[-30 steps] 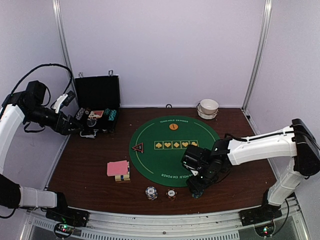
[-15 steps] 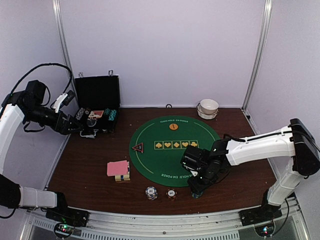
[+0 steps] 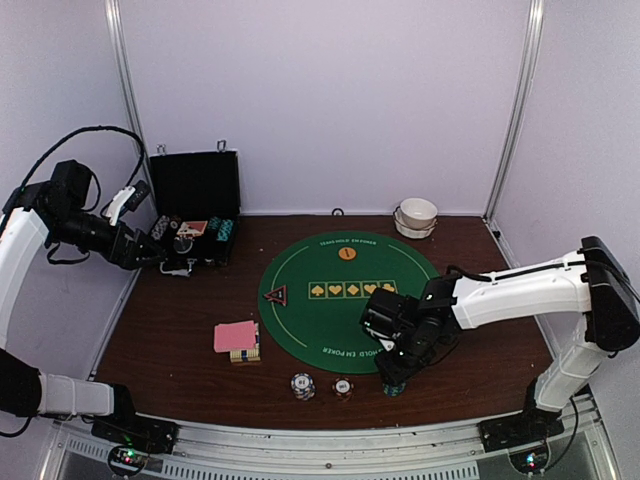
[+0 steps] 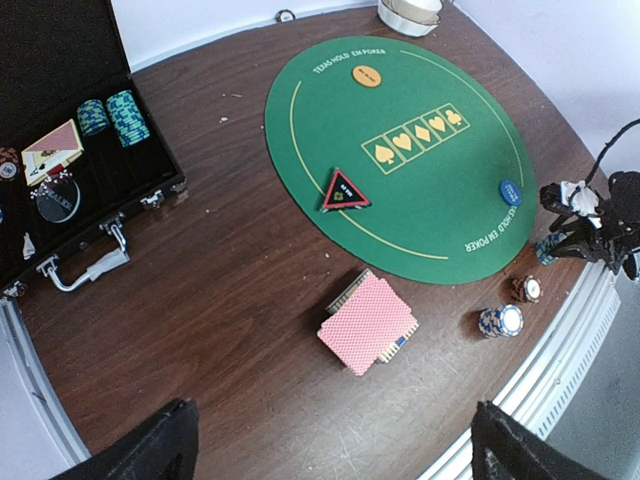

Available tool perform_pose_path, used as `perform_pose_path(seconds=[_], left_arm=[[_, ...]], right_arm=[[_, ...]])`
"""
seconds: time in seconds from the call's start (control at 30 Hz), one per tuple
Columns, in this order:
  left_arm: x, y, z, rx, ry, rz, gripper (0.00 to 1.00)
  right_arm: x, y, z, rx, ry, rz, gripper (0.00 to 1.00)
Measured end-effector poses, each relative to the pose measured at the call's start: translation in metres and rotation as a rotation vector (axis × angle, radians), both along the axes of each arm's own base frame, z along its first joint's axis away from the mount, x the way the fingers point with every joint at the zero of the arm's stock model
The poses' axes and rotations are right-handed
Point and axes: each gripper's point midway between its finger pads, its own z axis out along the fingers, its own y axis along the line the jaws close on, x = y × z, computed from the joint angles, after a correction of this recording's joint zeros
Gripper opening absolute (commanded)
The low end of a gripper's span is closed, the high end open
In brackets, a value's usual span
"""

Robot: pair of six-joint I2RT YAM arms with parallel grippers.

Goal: Distribute texas hold em gaming equipment

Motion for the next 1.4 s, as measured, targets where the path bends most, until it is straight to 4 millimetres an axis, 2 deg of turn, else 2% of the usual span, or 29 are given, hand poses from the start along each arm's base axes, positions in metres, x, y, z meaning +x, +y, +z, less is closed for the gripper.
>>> perform_pose_path(seconds=[0.33, 0.4, 0.5, 0.57, 0.67, 0.8, 0.93, 1.0, 1.1, 1.17, 1.27, 1.4], left_arm=[[0.000, 0.000, 0.000, 0.002, 0.000, -0.003, 0.97], [0.000, 0.000, 0.000, 0.003, -0.001, -0.005, 0.97], [-0.001, 0.000, 0.000, 0.004, -0.002, -0.006, 0.98], [-0.001, 0.000, 0.000, 0.005, -0.002, -0.007, 0.98], [-0.001, 0.000, -0.001, 0.006, -0.002, -0.008, 0.98], [-0.001, 0.000, -0.001, 0.006, -0.001, -0.010, 0.98], [-0.001, 0.000, -0.001, 0.006, -0.002, -0.012, 0.98], [-0.002, -0.001, -0.001, 0.004, -0.002, -0.014, 0.98], [-0.002, -0.001, 0.000, 0.001, -0.002, -0.018, 0.98], [-0.002, -0.002, 0.000, -0.001, -0.003, -0.020, 0.97], [-0.002, -0.002, 0.000, -0.002, -0.005, -0.024, 0.98], [-0.002, -0.002, 0.000, -0.001, -0.007, -0.029, 0.98]], right_arm=[[0.007, 0.015, 0.029, 0.031, -0.015, 0.007, 0.18], [0.011, 0.020, 0.040, 0.042, -0.026, 0.010, 0.17], [0.027, 0.032, 0.068, 0.081, -0.067, 0.006, 0.15], [0.044, 0.042, 0.089, 0.116, -0.101, -0.011, 0.15], [0.086, 0.053, 0.115, 0.161, -0.168, -0.064, 0.14], [0.156, 0.064, 0.134, 0.190, -0.250, -0.145, 0.13], [0.219, 0.076, 0.126, 0.187, -0.295, -0.212, 0.13], [0.251, 0.082, 0.115, 0.186, -0.311, -0.241, 0.13], [0.285, 0.087, 0.095, 0.170, -0.325, -0.266, 0.12], [0.303, 0.084, 0.076, 0.153, -0.321, -0.284, 0.12], [0.315, 0.070, 0.049, 0.112, -0.293, -0.312, 0.13], [0.330, 0.047, 0.031, 0.080, -0.272, -0.356, 0.13]])
